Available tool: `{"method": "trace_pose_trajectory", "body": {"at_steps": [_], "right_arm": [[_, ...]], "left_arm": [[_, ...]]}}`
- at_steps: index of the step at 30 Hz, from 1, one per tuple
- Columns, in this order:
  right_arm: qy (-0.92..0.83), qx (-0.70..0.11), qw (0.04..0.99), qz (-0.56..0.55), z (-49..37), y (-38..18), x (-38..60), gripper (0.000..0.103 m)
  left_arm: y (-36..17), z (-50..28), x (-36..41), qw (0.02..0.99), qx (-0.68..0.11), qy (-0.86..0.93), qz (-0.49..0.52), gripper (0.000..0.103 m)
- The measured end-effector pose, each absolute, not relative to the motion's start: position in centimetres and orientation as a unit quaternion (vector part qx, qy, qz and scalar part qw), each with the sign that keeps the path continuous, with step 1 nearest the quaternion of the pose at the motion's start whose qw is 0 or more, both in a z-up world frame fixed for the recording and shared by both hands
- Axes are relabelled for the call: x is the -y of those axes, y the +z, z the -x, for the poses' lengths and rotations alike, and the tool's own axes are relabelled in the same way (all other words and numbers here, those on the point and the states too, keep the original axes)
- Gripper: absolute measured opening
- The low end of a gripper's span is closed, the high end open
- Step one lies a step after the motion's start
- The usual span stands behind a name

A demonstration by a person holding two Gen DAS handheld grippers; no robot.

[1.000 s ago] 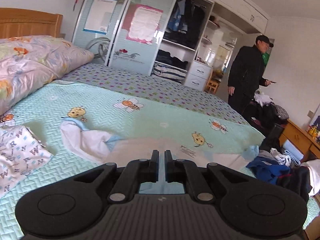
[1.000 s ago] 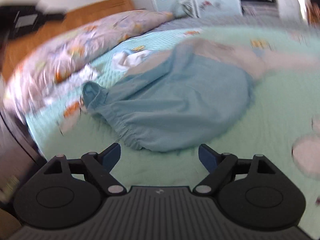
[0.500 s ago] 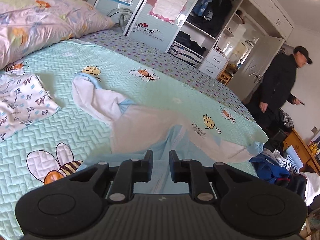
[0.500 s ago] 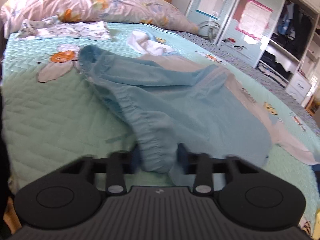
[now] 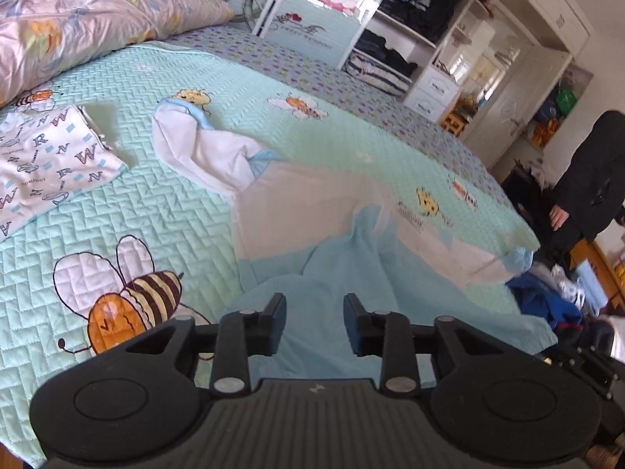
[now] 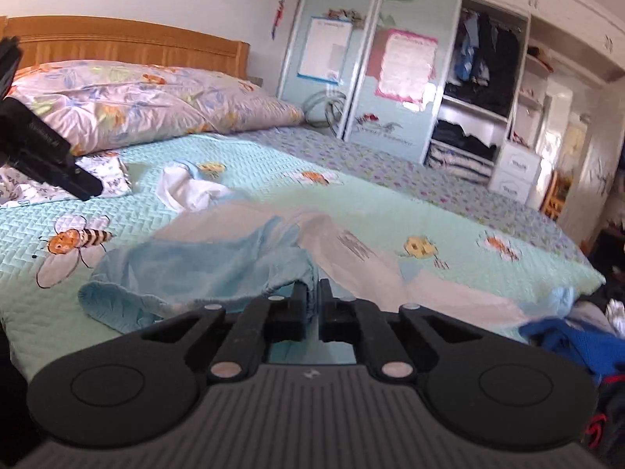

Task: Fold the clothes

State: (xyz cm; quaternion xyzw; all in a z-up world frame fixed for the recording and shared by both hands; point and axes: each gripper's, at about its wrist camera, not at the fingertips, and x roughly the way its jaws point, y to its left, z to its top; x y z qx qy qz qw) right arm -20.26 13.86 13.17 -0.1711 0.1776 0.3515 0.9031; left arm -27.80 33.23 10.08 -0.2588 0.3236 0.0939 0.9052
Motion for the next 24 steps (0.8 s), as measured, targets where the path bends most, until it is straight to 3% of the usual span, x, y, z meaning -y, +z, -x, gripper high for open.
{"method": "trace_pose_trajectory", "body": {"at_steps": [5,7,11,14,18,20,22,24], "right_arm": [[0.344,-0.244,0.896,0.14,19.1,9.8,-12.2,0.006],[0.346,-0.252,0.896,0.116,19.1,9.2,-12.1,0.006],[0.349,-0.253,0.898,0.093,19.3,8.8,-12.1,0.007],[0.354,-0.257,0.895,0.088,19.3,8.4,-12.4,0.007],[0.36,-0.269,0.891,0.067,19.6,8.0,-12.1,0.012],[0.37,-0.284,0.883,0.048,19.5,7.8,-11.7,0.024],[0.378,-0.297,0.877,0.027,19.4,7.5,-11.0,0.05],[0.374,-0.306,0.876,0.006,19.4,7.3,-9.8,0.058]], "left_arm": [[7.5,27.6,-31.3,0.905,-0.356,0.076,0.22,0.038],[6.8,28.0,-30.1,0.913,-0.36,0.079,0.174,0.043],[5.8,29.3,-27.0,0.93,-0.35,0.107,0.029,0.067],[5.2,30.0,-24.9,0.935,-0.338,0.102,-0.043,0.07],[4.9,29.6,-23.6,0.936,-0.34,0.067,-0.058,0.075],[4.3,29.1,-23.2,0.931,-0.349,0.074,-0.074,0.075],[3.6,28.7,-23.2,0.926,-0.36,0.081,-0.079,0.075],[2.9,28.4,-23.7,0.922,-0.371,0.088,-0.073,0.075]]}}
